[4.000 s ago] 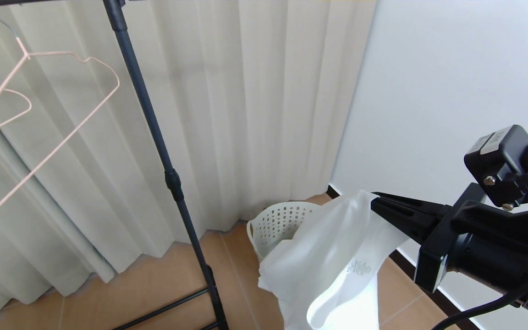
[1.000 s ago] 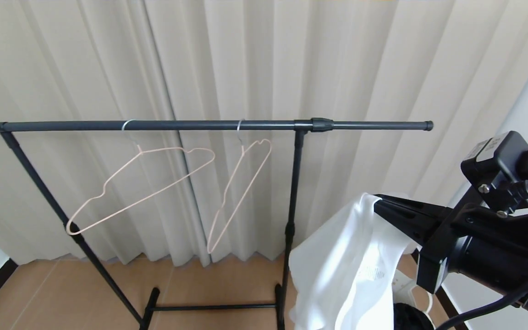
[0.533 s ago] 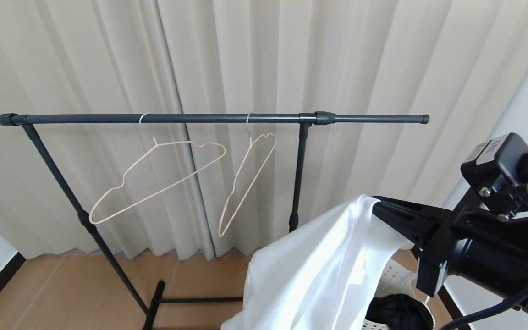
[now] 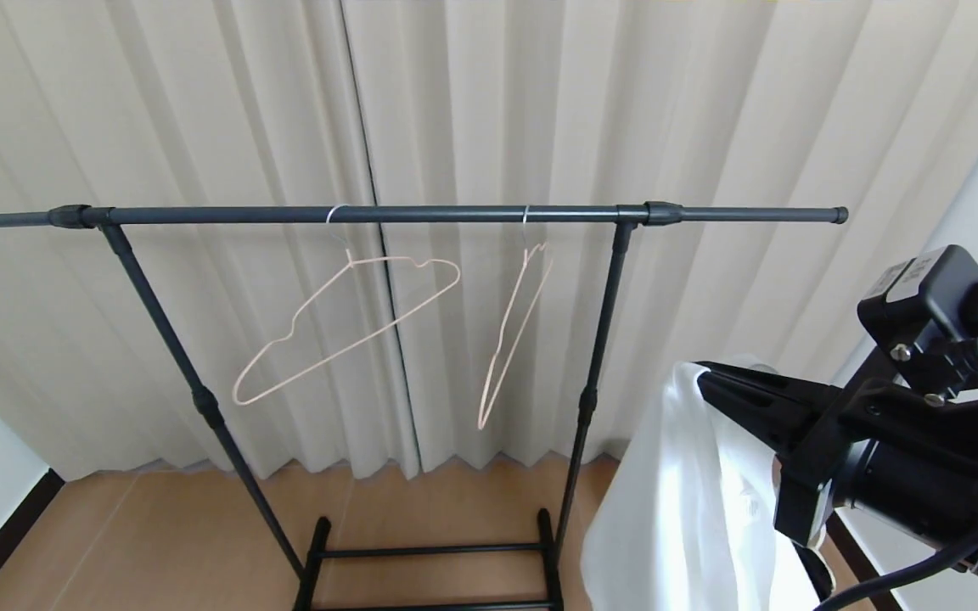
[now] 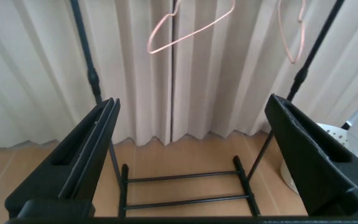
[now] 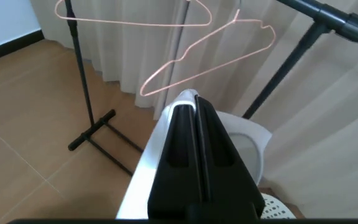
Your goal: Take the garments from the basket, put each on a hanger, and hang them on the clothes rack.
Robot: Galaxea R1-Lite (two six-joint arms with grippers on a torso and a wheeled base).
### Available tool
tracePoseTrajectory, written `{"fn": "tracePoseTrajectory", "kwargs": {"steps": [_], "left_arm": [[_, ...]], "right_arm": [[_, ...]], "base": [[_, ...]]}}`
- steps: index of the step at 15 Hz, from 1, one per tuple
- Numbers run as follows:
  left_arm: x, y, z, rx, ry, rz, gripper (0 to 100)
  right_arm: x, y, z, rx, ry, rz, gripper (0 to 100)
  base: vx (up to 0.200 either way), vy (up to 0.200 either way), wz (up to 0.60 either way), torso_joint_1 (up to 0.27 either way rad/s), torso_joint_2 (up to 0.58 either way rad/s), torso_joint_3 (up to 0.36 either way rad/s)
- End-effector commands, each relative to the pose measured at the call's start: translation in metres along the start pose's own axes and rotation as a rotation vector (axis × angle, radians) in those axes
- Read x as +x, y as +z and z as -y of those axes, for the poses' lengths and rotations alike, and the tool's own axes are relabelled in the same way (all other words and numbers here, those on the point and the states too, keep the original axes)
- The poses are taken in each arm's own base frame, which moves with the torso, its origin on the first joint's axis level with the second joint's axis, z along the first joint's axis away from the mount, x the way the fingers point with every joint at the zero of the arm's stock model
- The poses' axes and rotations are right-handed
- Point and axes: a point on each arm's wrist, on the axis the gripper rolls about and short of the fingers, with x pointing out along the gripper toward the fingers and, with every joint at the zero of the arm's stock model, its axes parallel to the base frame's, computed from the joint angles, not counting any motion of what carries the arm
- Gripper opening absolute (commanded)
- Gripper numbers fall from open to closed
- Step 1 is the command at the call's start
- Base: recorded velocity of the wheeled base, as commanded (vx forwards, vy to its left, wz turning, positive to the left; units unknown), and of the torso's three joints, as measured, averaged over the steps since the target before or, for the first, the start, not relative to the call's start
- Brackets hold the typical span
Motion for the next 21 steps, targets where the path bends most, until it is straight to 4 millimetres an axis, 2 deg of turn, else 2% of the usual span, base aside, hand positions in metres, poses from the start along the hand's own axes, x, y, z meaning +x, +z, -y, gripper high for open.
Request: {"fn": "tracePoseTrajectory", "kwargs": {"steps": [1, 3, 5, 11, 14, 15, 16, 18, 19, 20, 21], "left_arm": [[0.0, 0.0, 0.0, 0.0, 0.0, -0.001, 100], [0.0, 0.0, 0.0, 0.0, 0.0, -0.001, 100], [0.0, 0.0, 0.0, 0.0, 0.001, -0.001, 100], [0.0, 0.0, 0.0, 0.004, 0.0, -0.004, 100], [0.009, 0.0, -0.001, -0.003, -0.015, -0.132, 100], [0.018, 0.01, -0.001, 0.0, -0.032, -0.229, 100], [0.031, 0.031, 0.0, -0.012, -0.106, -0.282, 100], [0.065, 0.065, 0.003, -0.119, -0.154, -0.4, 100], [0.065, 0.065, 0.003, -0.119, -0.154, -0.4, 100], [0.091, 0.079, 0.013, -0.179, -0.258, -0.496, 100], [0.091, 0.079, 0.013, -0.179, -0.258, -0.496, 100]], "right_arm": [[-0.001, 0.0, 0.0, -0.001, 0.0, 0.001, 0], [0.004, -0.001, 0.0, -0.006, -0.009, 0.005, 0], [0.016, -0.008, 0.01, 0.0, -0.066, -0.028, 0], [0.023, -0.015, 0.007, -0.005, -0.06, -0.046, 0], [0.03, -0.019, 0.001, -0.013, -0.047, -0.063, 0], [0.038, -0.021, -0.002, -0.019, -0.052, -0.083, 0], [0.043, -0.022, -0.003, -0.023, -0.068, -0.094, 0], [0.051, -0.018, -0.003, -0.019, -0.128, -0.098, 0], [0.051, -0.018, -0.003, -0.019, -0.128, -0.098, 0], [0.054, -0.015, -0.003, 0.0, -0.138, -0.089, 0], [0.054, -0.015, -0.003, 0.0, -0.138, -0.089, 0]], "base": [[0.0, 0.2, 0.0, 0.002, 0.0, 0.002], [0.0, 0.1, 0.0, 0.001, 0.0, 0.004], [0.0, 0.0, 0.0, 0.0, 0.0, 0.0], [0.0, 0.0, 0.0, 0.124, -0.26, -0.138], [0.0, 0.0, 0.0, 0.063, -0.14, -0.071], [0.0, 0.0, 0.0, 0.0, 0.0, 0.0], [0.0, 0.0, 0.0, 0.0, 0.0, 0.0], [0.0, 0.0, 0.0, 0.0, 0.0, 0.0], [0.0, 0.0, 0.0, 0.0, 0.0, 0.0], [0.0, 0.0, 0.0, 0.0, 0.0, 0.0], [0.0, 0.0, 0.0, 0.0, 0.0, 0.0]]}}
